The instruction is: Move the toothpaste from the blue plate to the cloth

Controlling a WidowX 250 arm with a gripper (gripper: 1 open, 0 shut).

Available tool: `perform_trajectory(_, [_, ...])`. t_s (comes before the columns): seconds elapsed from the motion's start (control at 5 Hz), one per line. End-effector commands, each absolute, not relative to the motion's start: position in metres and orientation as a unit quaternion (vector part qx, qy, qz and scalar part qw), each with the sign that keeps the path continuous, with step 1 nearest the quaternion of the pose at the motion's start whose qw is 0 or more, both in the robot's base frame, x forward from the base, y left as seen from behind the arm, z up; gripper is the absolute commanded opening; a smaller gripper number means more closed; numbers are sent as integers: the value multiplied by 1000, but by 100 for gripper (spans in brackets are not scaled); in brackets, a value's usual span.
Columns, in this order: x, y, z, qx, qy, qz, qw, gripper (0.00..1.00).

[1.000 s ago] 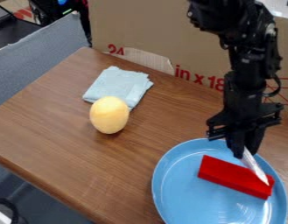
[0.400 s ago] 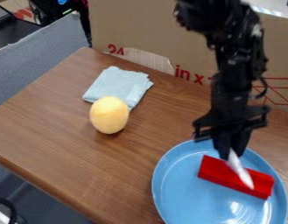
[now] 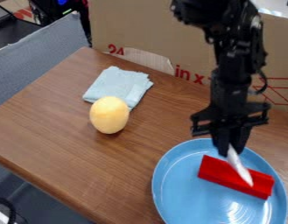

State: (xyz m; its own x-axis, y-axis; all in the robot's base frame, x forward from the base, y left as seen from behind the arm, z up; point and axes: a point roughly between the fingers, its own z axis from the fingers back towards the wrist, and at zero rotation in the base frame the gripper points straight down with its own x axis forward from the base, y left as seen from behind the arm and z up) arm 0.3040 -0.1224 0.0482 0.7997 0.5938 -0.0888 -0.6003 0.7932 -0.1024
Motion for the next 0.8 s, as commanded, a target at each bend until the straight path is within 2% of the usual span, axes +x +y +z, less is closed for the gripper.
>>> perform_trajectory(0.0, [308,-126,77,-96,-8,322,942,0])
perform_trajectory(0.2, [314,-118,80,-109,-13,330,937,0])
perform_trajectory(0.6, [312,-110,102,-120,-31,339,933,0])
